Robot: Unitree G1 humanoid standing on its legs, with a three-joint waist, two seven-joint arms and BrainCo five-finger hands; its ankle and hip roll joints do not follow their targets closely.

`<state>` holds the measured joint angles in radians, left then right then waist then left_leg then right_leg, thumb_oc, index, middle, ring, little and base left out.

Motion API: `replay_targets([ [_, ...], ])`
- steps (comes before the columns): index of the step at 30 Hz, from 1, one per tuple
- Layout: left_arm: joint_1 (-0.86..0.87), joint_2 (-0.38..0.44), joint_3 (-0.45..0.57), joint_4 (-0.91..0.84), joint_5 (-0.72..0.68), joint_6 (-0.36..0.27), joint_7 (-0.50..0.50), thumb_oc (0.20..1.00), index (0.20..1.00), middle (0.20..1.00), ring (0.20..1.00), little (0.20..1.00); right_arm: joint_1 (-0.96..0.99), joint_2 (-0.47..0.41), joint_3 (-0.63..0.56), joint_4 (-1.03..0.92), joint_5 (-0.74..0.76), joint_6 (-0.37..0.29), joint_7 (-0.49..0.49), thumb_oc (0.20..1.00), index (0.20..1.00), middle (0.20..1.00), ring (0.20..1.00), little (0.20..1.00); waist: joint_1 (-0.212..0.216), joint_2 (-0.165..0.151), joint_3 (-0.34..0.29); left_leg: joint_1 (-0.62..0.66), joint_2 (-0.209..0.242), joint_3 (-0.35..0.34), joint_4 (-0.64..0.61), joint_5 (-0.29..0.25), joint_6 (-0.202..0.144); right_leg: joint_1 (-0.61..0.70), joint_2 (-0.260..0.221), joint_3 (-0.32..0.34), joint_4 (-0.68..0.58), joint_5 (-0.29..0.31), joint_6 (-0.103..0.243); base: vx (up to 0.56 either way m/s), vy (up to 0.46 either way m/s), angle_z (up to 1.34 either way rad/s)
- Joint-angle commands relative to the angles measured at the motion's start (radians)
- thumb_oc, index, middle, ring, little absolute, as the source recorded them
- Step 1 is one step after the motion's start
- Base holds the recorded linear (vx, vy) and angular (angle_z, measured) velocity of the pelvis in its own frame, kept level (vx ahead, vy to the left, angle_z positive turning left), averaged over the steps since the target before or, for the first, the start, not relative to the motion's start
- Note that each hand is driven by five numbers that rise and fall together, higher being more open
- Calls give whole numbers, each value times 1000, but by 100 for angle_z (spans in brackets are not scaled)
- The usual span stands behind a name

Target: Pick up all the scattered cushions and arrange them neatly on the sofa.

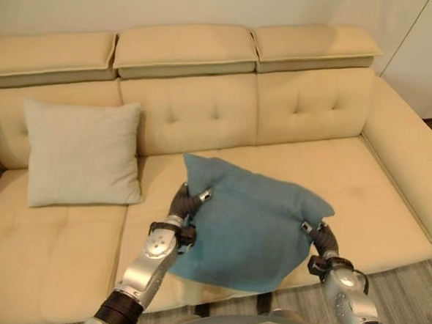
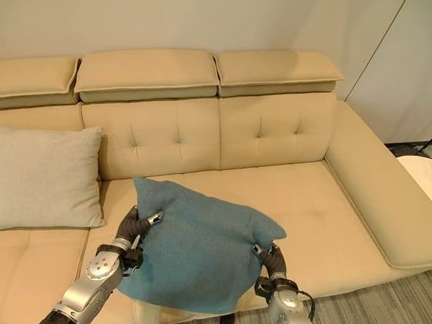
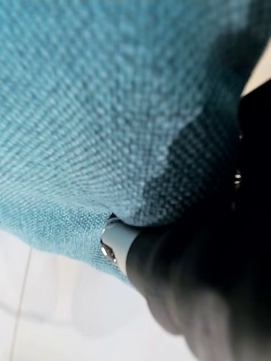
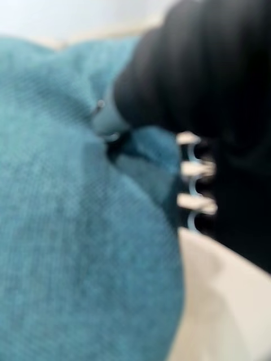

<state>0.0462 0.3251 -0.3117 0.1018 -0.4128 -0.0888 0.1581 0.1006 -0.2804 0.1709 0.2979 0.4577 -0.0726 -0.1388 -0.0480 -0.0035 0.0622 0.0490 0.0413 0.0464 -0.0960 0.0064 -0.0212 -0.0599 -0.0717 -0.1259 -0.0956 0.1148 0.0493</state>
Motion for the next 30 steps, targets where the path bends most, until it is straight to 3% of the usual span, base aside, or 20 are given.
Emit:
replay_targets([
  [1,-78,-3,41,-169,-22,-124,-26,200,200,200,200,200,-31,-5,-69,-133,-41,-111,-15,200,200,200,200,200,-3,-29,-40,3,1,52,9,-67,-29,84,-27,-6,9,-112,73,0,0,0],
  [7,-82,14,73,-226,29,-148,8,200,200,200,200,200,-58,-39,-117,-311,-151,-155,-59,200,200,200,200,200,-5,-31,-34,0,2,52,9,-69,-26,78,-26,-7,20,-116,73,2,1,-1],
  [14,-145,41,82,-208,85,-157,58,200,200,200,200,200,-172,-93,-95,-303,-253,-148,-119,200,200,200,200,200,12,-36,0,-50,6,38,22,-59,-24,24,-32,-23,65,-130,65,-42,-3,3],
  [20,-341,91,92,-134,157,-180,154,200,200,200,200,200,-408,-154,-32,-253,-346,-135,-206,200,200,200,200,200,35,-41,79,-211,7,10,115,-56,-27,-106,-46,-44,126,-128,50,-122,-13,21],
  [27,-564,147,65,-21,216,-188,231,200,200,200,200,200,-633,-196,33,-172,-369,-119,-256,200,200,200,200,200,41,-35,108,-372,-3,-1,193,-55,-27,-258,-59,-40,191,-121,38,-83,12,8],
  [30,-739,155,11,90,190,-189,280,200,200,200,200,200,-803,-217,88,-87,-365,-98,-295,200,200,200,200,200,40,-29,122,-439,-8,0,213,-52,-33,-333,-65,-37,219,-121,38,-56,27,-1],
])
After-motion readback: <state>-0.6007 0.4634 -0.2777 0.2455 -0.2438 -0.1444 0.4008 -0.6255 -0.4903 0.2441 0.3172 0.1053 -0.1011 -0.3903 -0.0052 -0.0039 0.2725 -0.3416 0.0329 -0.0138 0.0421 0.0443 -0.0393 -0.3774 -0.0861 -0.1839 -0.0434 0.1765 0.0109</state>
